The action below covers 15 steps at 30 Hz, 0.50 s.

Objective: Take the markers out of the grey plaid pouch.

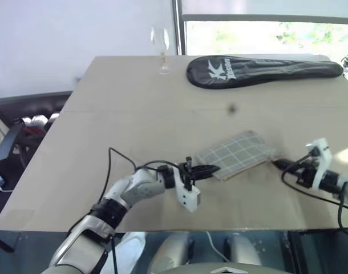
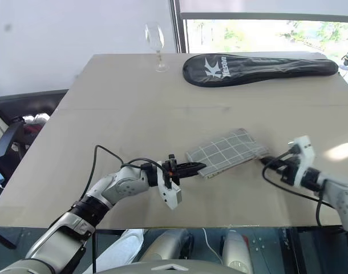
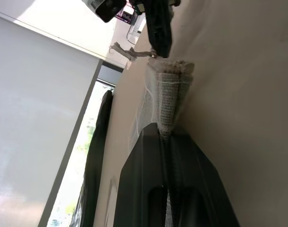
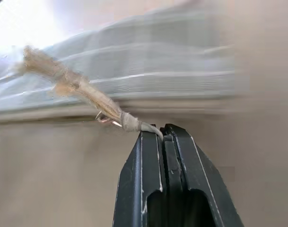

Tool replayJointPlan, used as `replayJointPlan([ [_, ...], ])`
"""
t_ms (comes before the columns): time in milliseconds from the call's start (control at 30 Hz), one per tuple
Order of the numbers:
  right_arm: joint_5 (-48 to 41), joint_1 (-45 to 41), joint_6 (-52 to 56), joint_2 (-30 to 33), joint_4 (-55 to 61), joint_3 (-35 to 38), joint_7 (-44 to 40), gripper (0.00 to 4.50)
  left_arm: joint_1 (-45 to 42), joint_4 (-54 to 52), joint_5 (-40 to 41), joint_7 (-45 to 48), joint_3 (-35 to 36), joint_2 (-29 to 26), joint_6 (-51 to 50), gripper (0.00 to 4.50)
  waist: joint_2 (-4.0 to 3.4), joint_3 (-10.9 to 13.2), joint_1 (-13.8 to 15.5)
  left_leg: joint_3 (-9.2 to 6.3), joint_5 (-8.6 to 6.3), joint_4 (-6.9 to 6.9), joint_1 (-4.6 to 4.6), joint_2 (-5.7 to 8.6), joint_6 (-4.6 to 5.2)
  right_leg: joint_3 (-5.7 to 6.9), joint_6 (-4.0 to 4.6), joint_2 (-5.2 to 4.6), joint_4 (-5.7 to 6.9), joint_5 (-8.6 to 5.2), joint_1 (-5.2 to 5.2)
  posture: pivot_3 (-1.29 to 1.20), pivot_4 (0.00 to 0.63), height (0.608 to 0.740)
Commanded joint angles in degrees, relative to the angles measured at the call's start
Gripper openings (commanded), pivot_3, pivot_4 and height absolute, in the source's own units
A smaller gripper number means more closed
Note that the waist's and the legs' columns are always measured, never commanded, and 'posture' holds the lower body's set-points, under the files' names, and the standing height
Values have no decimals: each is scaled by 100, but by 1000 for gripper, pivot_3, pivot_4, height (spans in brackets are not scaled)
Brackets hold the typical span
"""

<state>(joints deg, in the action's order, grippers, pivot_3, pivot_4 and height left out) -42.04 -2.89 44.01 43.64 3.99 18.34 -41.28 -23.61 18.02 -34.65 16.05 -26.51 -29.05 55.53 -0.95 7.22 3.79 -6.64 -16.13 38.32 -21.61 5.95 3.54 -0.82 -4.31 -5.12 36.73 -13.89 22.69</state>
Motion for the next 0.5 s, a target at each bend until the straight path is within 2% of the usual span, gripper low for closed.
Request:
replayJointPlan([
  [33,303,-200,-380,151,-417,523,222,76,138,170,-101,86,-36,-108,-210,0,0,0,1,0,0,0,0,0,1,-3,0,0,0,0,1,0,150,740],
  [133,160,-171,-189,189,-391,638,72,76,126,174,-74,98,-37,-104,-226,0,-1,2,-1,1,0,0,-6,0,-1,-10,0,-1,-2,0,2,0,150,740],
  [167,93,-89,-79,207,-261,630,16,605,117,177,-43,109,-39,-88,-239,0,-1,2,2,1,0,0,-10,0,-1,-13,0,-4,-2,0,6,0,150,740],
  [200,113,-1,-49,218,-126,583,-11,913,113,178,-1,125,-40,-70,-256,0,-1,2,6,0,0,0,-13,0,-1,-13,1,-5,-2,0,7,0,150,740],
  [267,192,171,16,213,181,434,31,2015,115,164,75,162,-46,-41,-285,0,0,3,-5,0,0,-1,-14,-1,0,-14,1,-6,-4,0,9,0,150,740],
  [300,152,246,108,204,350,375,23,2318,116,157,108,181,-50,-31,-294,0,-1,2,-10,0,-2,-2,-14,-2,2,-15,1,-6,-4,0,9,0,150,740],
  [333,58,326,196,187,532,343,-32,2987,118,150,138,201,-53,-23,-301,0,-3,2,-11,0,-9,-4,-13,-4,14,-15,1,-6,-4,0,9,0,150,740],
  [367,-59,448,239,184,776,307,-181,3266,118,144,164,222,-59,-16,-309,0,-3,1,-12,0,-9,-4,-12,-5,15,-15,1,-6,-4,0,9,0,150,740],
  [500,-497,836,416,141,1480,238,-604,3266,101,149,215,273,-74,1,-323,0,-2,3,-8,-3,-11,-3,-13,-7,18,-13,1,-3,-3,0,9,0,150,740],
])
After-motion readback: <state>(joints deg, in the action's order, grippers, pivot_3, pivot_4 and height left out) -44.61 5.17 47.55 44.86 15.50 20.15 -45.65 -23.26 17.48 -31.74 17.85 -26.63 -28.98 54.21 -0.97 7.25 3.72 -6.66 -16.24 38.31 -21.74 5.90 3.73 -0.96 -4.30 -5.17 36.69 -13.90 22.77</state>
